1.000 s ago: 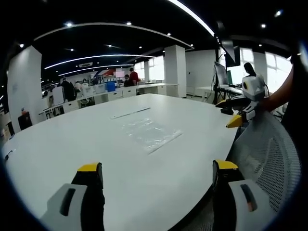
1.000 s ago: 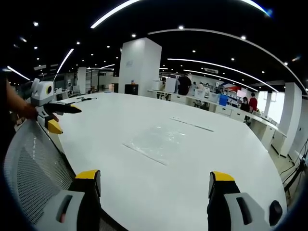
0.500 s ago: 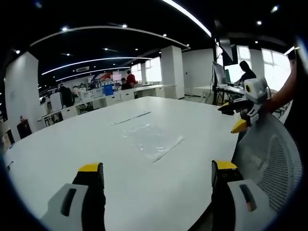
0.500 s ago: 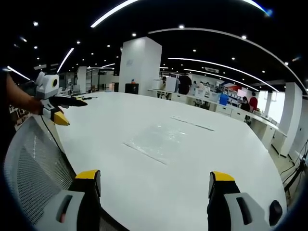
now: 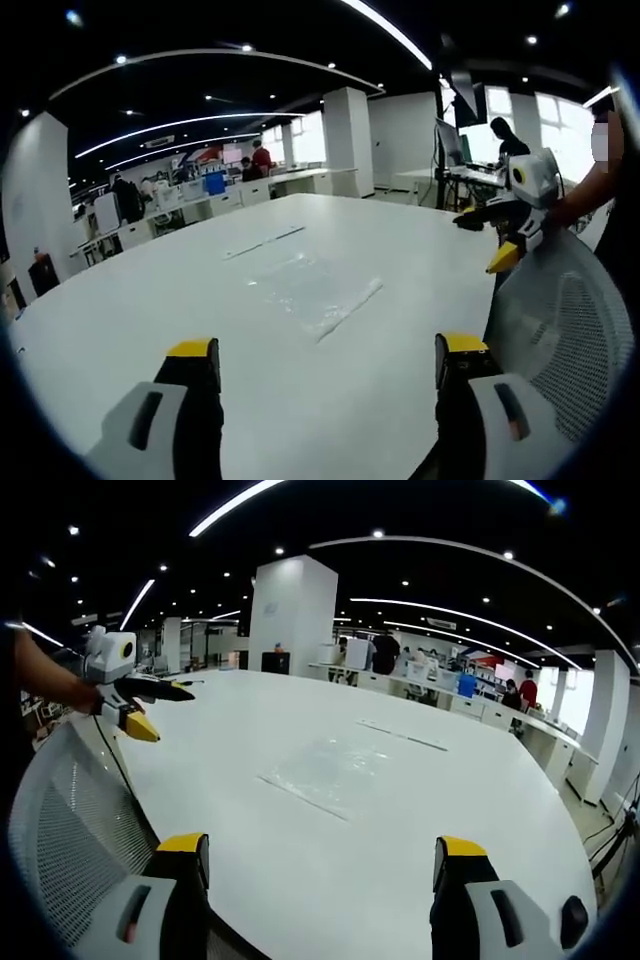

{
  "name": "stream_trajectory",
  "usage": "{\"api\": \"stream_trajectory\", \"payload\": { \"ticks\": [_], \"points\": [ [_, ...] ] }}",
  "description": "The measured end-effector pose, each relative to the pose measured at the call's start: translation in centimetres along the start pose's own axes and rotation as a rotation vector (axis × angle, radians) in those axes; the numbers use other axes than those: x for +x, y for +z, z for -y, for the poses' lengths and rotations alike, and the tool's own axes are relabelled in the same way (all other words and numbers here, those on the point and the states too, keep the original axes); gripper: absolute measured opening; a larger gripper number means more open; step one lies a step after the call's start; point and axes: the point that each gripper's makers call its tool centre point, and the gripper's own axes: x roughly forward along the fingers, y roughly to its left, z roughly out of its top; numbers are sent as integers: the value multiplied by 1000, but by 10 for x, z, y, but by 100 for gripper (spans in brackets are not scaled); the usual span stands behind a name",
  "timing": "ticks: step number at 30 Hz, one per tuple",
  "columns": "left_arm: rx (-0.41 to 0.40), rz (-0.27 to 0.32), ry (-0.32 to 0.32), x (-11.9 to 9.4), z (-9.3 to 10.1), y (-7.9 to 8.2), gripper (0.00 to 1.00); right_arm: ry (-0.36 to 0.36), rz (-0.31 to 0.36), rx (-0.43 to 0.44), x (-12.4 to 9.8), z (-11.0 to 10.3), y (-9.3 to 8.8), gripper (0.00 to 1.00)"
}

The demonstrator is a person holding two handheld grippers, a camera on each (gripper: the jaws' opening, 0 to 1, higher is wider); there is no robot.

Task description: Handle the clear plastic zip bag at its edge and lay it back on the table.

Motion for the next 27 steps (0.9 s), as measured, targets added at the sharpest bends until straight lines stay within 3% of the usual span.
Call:
{"api": "stream_trajectory", "payload": {
  "ticks": [6,27],
  "points": [
    [8,2,-11,12,-13,-1,88,1,2,3,0,0,1,93],
    [-3,-15,-37,38,-19,12,89,1,-3,12,0,1,-1,92]
  ]
}}
